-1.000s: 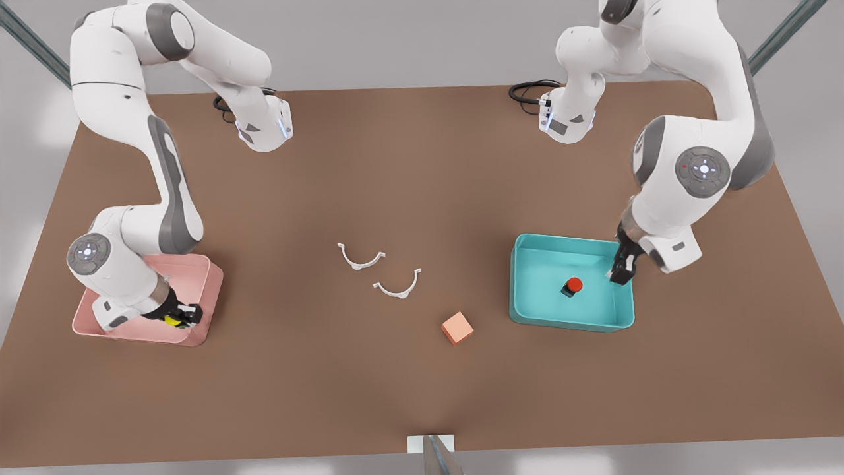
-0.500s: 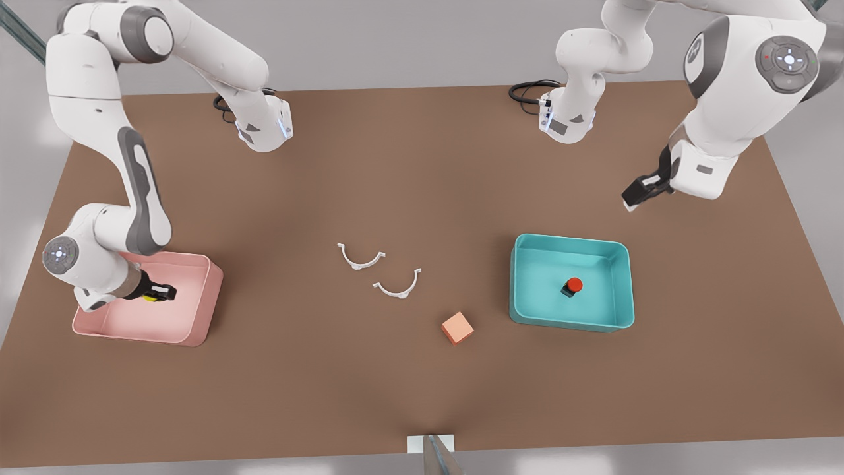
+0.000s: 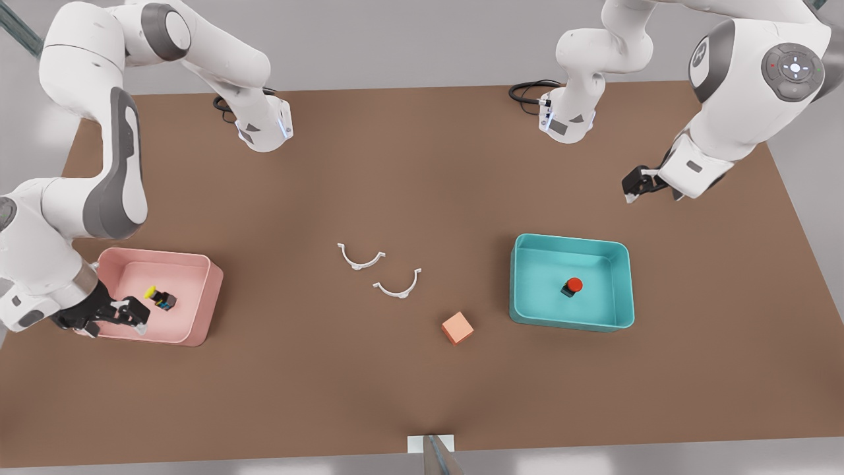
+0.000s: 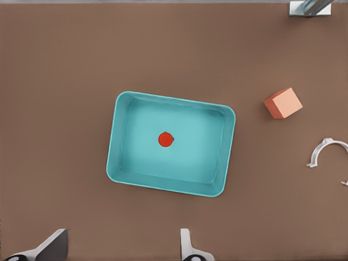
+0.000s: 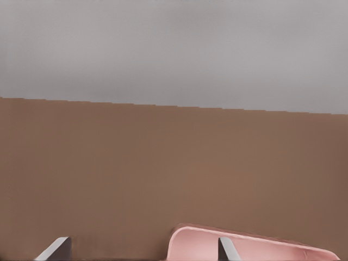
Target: Place the red button in the blue storage box with the left arm, and place the yellow button in the pink storage box with the right arm
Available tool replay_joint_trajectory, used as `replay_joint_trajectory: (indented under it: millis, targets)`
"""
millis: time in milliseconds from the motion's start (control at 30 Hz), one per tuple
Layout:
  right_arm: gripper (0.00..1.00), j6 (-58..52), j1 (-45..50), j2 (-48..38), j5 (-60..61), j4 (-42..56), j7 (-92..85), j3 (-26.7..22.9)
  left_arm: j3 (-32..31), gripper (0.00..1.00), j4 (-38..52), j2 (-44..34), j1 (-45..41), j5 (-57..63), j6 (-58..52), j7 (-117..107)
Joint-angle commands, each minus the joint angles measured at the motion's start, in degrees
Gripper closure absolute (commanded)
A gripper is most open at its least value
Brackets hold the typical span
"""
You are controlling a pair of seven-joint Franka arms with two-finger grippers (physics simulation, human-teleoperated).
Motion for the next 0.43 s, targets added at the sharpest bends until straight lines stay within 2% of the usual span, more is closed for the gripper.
replay_joint_trajectory:
  millis: [0,67,100,133,167,200,233,400]
  targets:
    - [0.0,-21.18,1.19,-1.87,0.16,2.08,15.66,5.09,-0.03,0.0,0.03,-0.06,-0.06,0.07,-0.12,15.72]
    - [0.0,-21.37,1.2,-2.05,-0.28,2.17,17.34,9.58,-0.03,0.0,0.03,-0.06,-0.06,0.07,-0.12,15.72]
    - [0.0,-21.81,2.67,-4.41,-0.01,2.35,16.56,7.85,-0.03,0.0,0.03,-0.06,-0.06,0.07,-0.12,15.72]
    - [0.0,-22.24,14.09,-8.01,2.95,2.08,11.75,-8.12,-0.03,0.0,0.03,-0.06,-0.06,0.07,-0.12,15.72]
    - [0.0,-22.07,22.16,-11.44,9.19,-0.98,6.19,-21.21,-0.03,0.0,0.03,0.03,-0.06,0.07,-0.12,15.72]
    - [0.0,-21.72,26.77,-14.78,10.09,-5.36,3.29,-27.68,-0.03,0.0,0.03,0.03,-0.06,0.07,-0.12,15.72]
    - [0.0,-18.99,26.86,-18.66,10.01,-12.68,2.93,-28.12,-0.03,0.0,0.03,0.03,-0.06,0.07,-0.12,15.72]
    - [0.0,-17.94,25.89,-15.33,10.71,-9.61,3.89,-27.68,-0.03,0.0,0.03,0.03,-0.06,0.07,-0.03,15.72]
